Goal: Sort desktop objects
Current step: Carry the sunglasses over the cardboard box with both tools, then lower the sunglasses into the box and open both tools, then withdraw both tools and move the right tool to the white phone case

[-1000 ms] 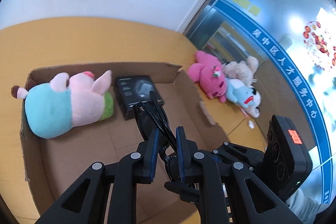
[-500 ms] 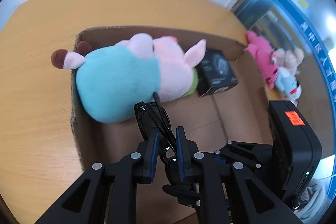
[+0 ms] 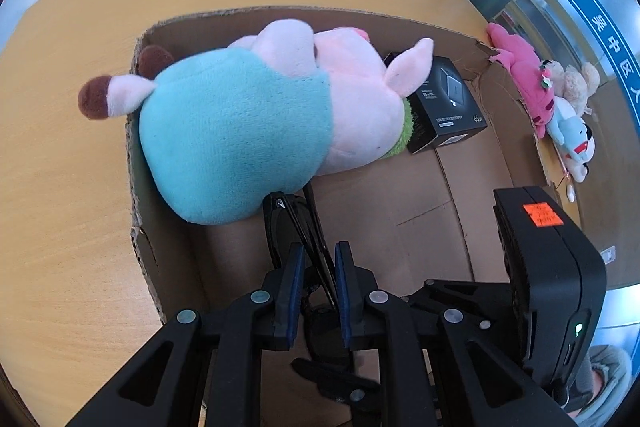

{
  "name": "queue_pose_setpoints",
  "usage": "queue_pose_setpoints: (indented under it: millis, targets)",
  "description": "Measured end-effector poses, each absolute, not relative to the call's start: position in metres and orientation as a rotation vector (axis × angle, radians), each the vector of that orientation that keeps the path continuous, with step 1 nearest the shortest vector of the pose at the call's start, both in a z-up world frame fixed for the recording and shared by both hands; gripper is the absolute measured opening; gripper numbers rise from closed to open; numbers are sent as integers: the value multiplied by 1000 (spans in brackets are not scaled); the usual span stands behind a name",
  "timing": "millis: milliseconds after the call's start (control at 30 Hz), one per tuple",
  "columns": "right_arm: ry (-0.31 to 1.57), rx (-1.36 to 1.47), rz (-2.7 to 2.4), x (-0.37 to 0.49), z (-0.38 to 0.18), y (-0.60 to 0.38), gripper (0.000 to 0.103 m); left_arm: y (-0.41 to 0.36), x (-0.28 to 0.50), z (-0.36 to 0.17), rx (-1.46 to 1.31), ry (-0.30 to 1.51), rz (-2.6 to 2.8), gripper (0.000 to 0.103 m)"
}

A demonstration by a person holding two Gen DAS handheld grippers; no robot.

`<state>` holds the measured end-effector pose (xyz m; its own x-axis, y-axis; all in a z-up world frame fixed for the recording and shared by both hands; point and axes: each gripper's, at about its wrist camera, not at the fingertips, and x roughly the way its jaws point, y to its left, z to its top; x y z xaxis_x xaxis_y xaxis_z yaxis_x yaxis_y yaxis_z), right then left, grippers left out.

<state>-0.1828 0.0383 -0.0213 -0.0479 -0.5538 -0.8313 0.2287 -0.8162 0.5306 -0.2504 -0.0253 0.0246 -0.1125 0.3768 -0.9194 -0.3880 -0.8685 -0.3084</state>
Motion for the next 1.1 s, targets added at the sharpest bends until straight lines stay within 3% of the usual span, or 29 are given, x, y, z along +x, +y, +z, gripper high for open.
queue_pose_setpoints:
  millis: [200, 433, 500, 567, 667, 733, 867, 900, 1100]
  targets:
    - [-347, 1694, -1915, -179, -18, 33, 55, -31, -253, 11, -1716, 39, 2055, 17]
    - [-285, 1614, -2048, -167, 5, 59, 55, -43, -239, 37, -1621, 5, 2142, 17]
    - [-216, 1553, -2126, -155, 18, 68, 55, -48, -229, 49, -1577, -20, 2187, 22]
    - [-153, 1488, -2206, -139, 32, 82, 57, -56, -214, 66, -1504, -13, 2270, 30]
    - [-44, 1378, -2352, -109, 51, 100, 66, -64, -181, 94, -1368, 8, 2407, 52]
    - [12, 1290, -2468, -87, 66, 113, 67, -64, -155, 112, -1267, 6, 2494, 64]
    - [3, 1078, -2677, -37, 102, 130, 75, -60, -97, 133, -1095, -6, 2585, 87]
    - [22, 1031, -2721, -24, 109, 136, 79, -57, -83, 135, -1057, -22, 2595, 89]
    - [73, 974, -2818, 6, 116, 159, 79, -33, -20, 141, -838, -9, 2711, 95]
